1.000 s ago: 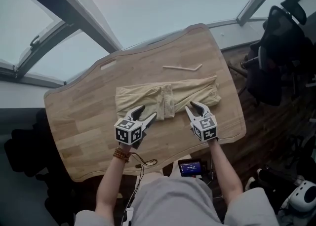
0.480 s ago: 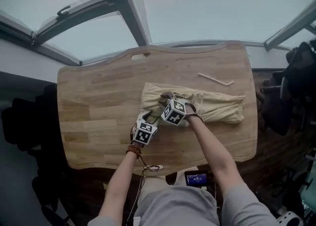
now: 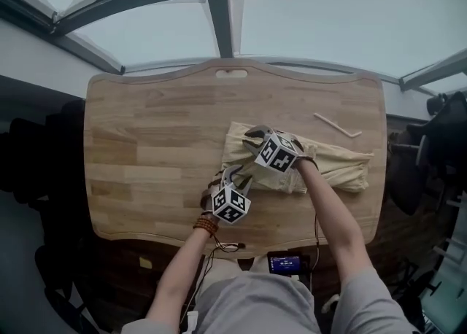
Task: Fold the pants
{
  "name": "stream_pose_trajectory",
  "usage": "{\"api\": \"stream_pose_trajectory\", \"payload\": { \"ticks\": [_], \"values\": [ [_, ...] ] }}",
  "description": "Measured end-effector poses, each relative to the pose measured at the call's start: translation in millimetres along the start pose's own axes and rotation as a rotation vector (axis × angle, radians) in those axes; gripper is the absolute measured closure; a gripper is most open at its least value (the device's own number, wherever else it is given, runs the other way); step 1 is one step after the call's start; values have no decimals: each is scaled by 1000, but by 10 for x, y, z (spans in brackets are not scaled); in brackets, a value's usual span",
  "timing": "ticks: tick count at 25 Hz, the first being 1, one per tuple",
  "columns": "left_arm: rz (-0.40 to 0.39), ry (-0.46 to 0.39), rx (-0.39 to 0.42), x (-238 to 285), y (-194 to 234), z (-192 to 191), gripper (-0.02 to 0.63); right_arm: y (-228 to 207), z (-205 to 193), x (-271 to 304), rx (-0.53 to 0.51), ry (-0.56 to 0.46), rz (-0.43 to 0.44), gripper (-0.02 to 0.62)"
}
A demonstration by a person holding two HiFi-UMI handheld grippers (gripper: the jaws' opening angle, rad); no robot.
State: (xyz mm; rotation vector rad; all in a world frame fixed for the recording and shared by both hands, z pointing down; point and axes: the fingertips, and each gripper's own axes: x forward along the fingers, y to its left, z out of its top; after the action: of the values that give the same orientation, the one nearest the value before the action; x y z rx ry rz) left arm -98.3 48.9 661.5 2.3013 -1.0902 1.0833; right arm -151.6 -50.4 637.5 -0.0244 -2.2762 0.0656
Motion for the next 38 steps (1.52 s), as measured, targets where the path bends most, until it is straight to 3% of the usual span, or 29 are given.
{"api": "stream_pose_trajectory", "payload": {
  "ticks": [6,9,12,16,19,20,21,22,24,26,29,31,34,38],
  "values": [
    [-99,95,4,207,-126,-214,430,34,-36,499,72,98,96,506],
    [-107,100,0,218,-171,-299,433,105,-74,577,87,144,177,576],
    [-102,93,-64,219,-173,-315,445,7,-39,585,84,150,182,588],
    [-104,98,-212,194,-196,-351,477,-138,-28,561,86,148,152,589],
    [-99,41,-292,77,-189,-316,476,-80,-124,606,112,141,140,588],
    [-67,-6,-269,-36,-110,-268,477,-44,-133,613,109,132,140,588],
    [-9,-55,-191,-175,25,-214,482,-20,-121,611,95,118,141,588],
    [62,-91,-51,-300,186,-170,480,-10,-94,601,79,102,143,588],
    [145,-97,315,-386,399,-159,480,-32,-43,567,77,74,151,588],
    [103,-48,587,-280,383,-283,480,-41,-39,533,118,66,164,588],
    [17,52,822,-105,296,-540,477,-20,-57,528,125,82,167,587],
    [17,75,855,-58,315,-584,494,-24,-59,544,122,91,165,588],
    [43,76,776,-16,410,-554,585,-66,-3,580,135,93,163,588],
    [75,47,707,-193,445,-428,594,-180,16,549,161,99,117,589]
  ]
}}
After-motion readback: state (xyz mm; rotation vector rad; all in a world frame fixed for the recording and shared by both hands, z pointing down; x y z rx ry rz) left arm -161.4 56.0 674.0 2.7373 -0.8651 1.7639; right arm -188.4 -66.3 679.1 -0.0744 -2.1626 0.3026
